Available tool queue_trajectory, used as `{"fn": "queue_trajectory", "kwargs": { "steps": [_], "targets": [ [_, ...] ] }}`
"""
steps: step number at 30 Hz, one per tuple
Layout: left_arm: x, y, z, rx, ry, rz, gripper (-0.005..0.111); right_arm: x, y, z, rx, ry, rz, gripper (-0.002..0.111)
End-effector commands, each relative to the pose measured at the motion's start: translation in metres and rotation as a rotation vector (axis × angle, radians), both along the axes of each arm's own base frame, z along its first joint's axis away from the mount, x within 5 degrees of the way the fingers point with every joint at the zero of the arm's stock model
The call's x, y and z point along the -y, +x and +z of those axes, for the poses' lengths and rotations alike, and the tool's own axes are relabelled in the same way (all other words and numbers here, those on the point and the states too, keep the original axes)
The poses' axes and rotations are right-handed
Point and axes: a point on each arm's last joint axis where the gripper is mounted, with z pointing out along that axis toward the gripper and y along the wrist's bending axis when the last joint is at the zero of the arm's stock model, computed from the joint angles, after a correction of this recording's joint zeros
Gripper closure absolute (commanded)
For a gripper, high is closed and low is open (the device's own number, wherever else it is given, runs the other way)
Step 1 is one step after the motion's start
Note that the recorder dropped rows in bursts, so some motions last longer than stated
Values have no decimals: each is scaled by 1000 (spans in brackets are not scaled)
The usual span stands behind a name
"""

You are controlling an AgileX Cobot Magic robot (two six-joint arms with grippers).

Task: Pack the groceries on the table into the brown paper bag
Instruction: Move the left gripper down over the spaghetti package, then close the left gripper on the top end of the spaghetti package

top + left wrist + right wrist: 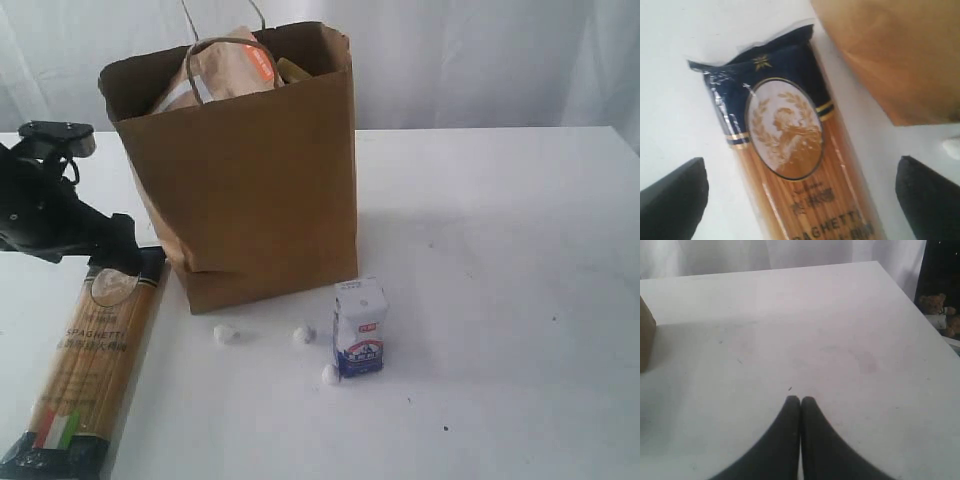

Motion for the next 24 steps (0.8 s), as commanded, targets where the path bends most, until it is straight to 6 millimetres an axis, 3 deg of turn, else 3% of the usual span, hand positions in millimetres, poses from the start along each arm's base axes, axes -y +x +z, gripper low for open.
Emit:
{"fn": "queue_trajectory", "kwargs": {
  "steps": [1,12,19,24],
  "targets": [
    [-4,8,-11,10,86,31,2,0,1,0,4,6,-8,108],
    [13,16,-35,8,76,10,2,0,1,0,4,6,-8,108],
    [14,19,-52,-40,81,26,2,0,1,0,4,6,-8,108],
    [14,23,-54,-1,69,45,2,0,1,0,4,6,-8,108]
  ]
}}
